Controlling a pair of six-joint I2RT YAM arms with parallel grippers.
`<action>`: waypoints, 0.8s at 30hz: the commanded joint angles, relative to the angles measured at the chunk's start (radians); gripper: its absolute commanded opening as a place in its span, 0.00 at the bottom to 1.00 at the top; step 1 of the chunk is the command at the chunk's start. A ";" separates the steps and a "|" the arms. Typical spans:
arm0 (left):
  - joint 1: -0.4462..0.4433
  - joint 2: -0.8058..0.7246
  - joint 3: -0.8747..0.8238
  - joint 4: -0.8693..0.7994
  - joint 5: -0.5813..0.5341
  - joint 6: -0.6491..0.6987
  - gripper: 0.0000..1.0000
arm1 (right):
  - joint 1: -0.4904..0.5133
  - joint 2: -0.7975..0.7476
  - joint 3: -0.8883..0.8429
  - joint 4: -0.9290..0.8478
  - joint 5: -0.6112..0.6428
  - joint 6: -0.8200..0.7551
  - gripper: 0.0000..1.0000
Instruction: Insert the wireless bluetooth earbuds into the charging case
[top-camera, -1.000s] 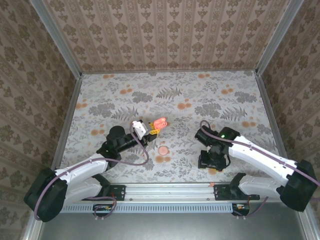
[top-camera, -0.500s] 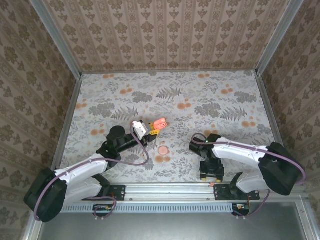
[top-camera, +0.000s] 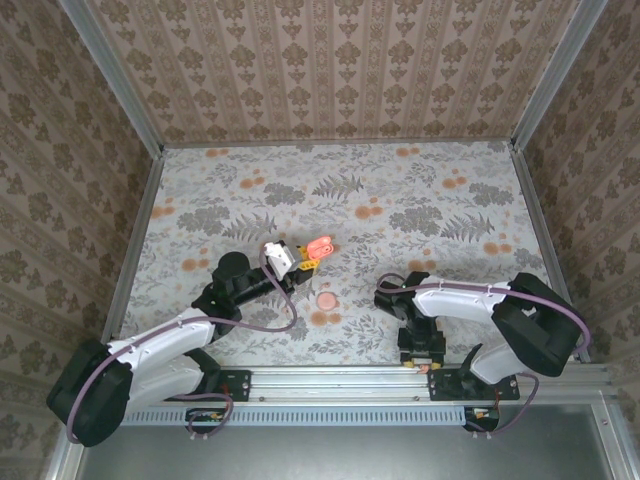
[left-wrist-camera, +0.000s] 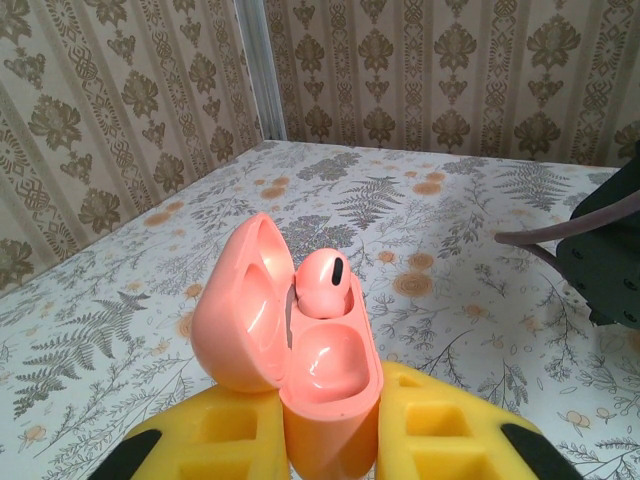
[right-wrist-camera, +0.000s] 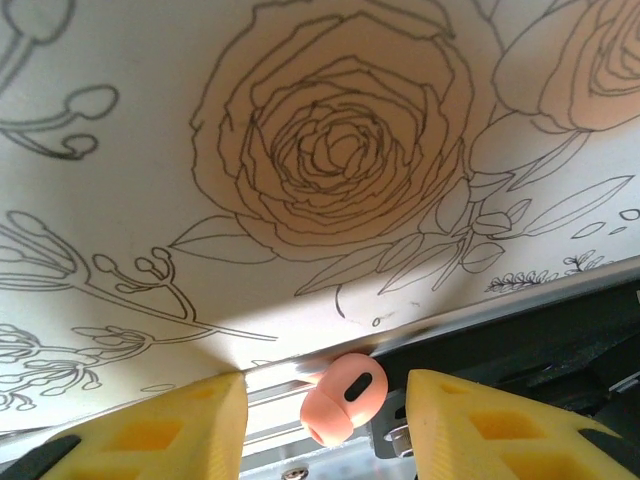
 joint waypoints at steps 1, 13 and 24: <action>-0.005 -0.028 0.013 -0.016 0.001 0.019 0.18 | 0.016 0.033 0.002 -0.018 -0.001 0.009 0.43; -0.006 -0.047 0.008 -0.032 -0.002 0.021 0.19 | 0.026 0.040 0.010 -0.022 0.007 0.009 0.24; -0.007 -0.038 0.014 -0.035 0.000 0.021 0.19 | 0.026 -0.023 0.103 -0.109 0.043 -0.023 0.21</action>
